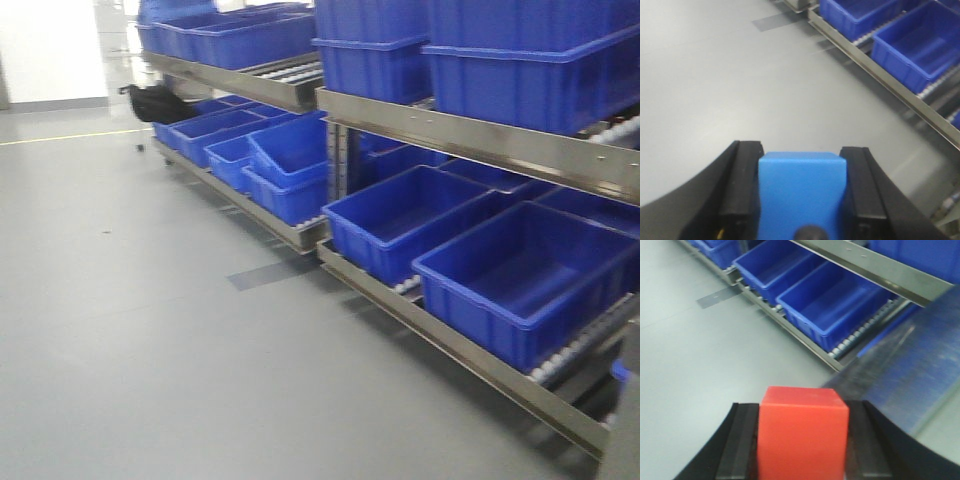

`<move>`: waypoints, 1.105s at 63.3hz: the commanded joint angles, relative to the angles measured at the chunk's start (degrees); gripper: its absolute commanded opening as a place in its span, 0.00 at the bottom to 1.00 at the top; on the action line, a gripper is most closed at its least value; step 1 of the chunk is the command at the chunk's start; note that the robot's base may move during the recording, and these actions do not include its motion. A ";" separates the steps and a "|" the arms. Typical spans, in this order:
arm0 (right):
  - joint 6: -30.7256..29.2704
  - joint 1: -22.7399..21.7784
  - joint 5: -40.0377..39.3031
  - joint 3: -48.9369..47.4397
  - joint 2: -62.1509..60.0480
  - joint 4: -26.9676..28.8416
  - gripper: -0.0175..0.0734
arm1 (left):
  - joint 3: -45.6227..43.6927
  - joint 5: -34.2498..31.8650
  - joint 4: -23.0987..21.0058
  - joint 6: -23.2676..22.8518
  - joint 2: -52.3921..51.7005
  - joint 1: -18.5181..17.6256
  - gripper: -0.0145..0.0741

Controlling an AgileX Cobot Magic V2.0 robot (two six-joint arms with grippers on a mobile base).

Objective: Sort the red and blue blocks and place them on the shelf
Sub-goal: 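Drive the base away from the table holding both cubes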

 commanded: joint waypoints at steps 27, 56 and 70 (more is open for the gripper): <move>-0.40 0.24 -4.55 -1.51 0.03 -0.30 0.25 | -1.75 -4.13 0.47 -0.33 -0.09 0.02 0.30; -0.40 0.24 -4.55 -1.51 0.03 -0.30 0.25 | -1.75 -4.13 0.47 -0.33 -0.09 0.02 0.30; -0.40 0.24 -4.55 -1.51 0.03 -0.30 0.25 | -1.75 -4.13 0.47 -0.33 -0.09 0.02 0.30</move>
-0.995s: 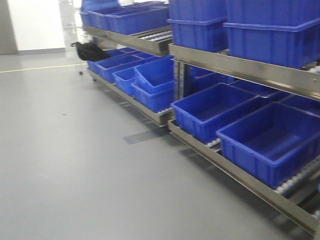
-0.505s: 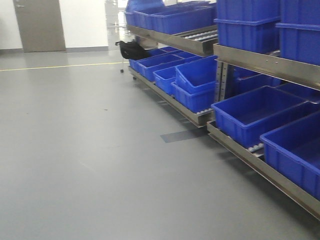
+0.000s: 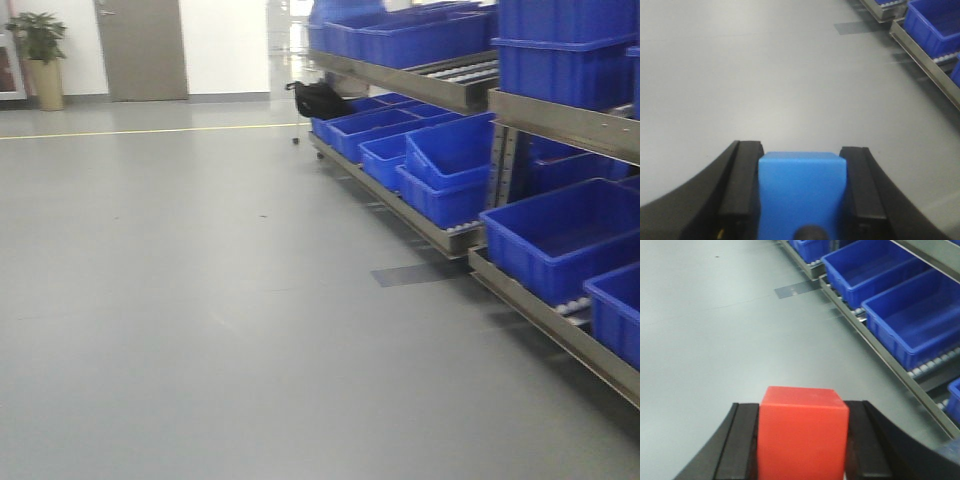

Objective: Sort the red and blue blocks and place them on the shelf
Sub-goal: 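Drive the base away from the table holding both cubes, then drive the base across the floor toward the shelf of blue bins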

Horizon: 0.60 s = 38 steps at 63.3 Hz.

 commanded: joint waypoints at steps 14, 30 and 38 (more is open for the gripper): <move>-0.40 0.24 -4.55 -1.51 0.03 -0.30 0.25 | -1.75 -4.13 0.47 -0.33 -0.09 0.02 0.30; -0.40 0.24 -4.55 -1.51 0.03 -0.30 0.25 | -1.75 -4.13 0.47 -0.33 -0.09 0.02 0.30; -0.40 0.24 -4.55 -1.51 0.03 -0.30 0.25 | -1.75 -4.13 0.47 -0.33 -0.09 0.02 0.30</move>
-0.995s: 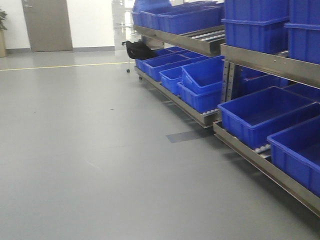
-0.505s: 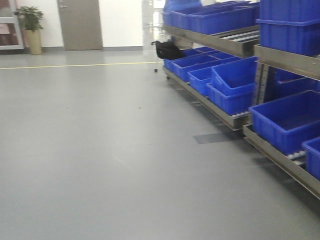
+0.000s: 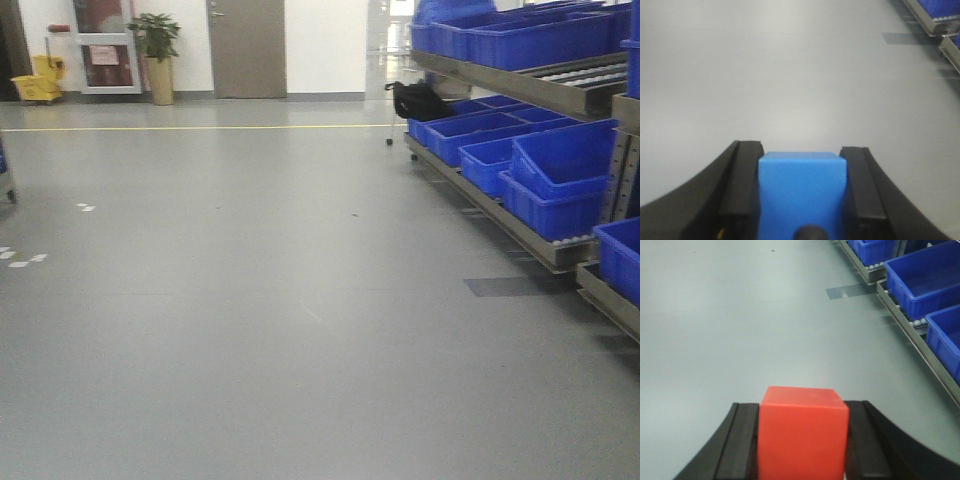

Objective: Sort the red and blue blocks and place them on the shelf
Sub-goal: 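Drive the base across the floor toward the shelf of blue bins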

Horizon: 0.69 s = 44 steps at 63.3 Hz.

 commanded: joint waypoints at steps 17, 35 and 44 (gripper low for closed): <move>-0.40 0.24 -4.55 -1.51 0.03 -0.30 0.25 | -1.75 -4.13 0.47 -0.33 -0.09 0.02 0.30; -0.40 0.24 -4.55 -1.51 0.03 -0.30 0.25 | -1.75 -4.13 0.47 -0.33 -0.09 0.02 0.30; -0.40 0.24 -4.55 -1.51 0.03 -0.30 0.25 | -1.75 -4.13 0.47 -0.33 -0.09 0.02 0.30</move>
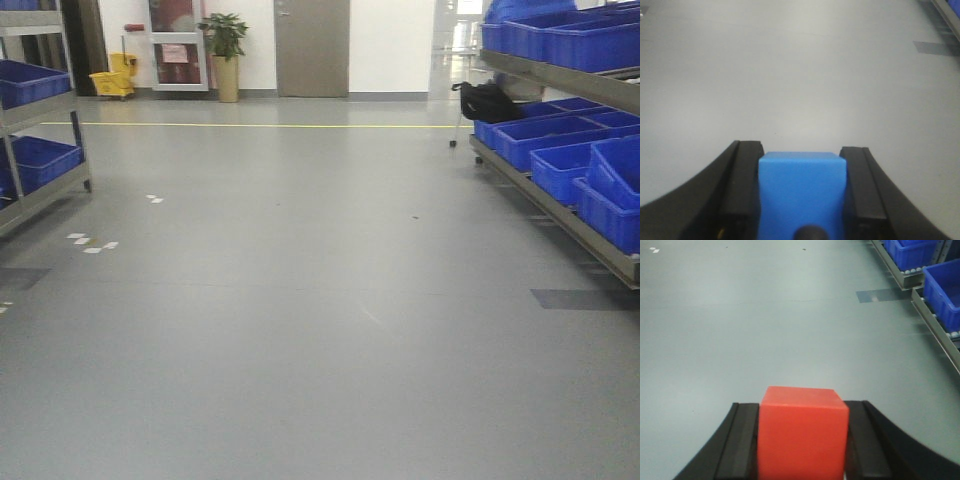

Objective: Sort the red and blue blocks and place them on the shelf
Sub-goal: 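Drive the base across the floor toward the shelf of blue bins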

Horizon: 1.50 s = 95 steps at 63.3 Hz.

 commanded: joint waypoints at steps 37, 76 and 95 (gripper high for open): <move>-0.40 0.24 -4.55 -1.51 0.03 -0.30 0.25 | -1.75 -4.13 0.47 -0.33 -0.09 0.02 0.30; -0.40 0.24 -4.55 -1.51 0.03 -0.30 0.25 | -1.75 -4.13 0.47 -0.33 -0.09 0.02 0.30; -0.40 0.24 -4.55 -1.51 0.03 -0.30 0.25 | -1.75 -4.13 0.47 -0.33 -0.09 0.02 0.30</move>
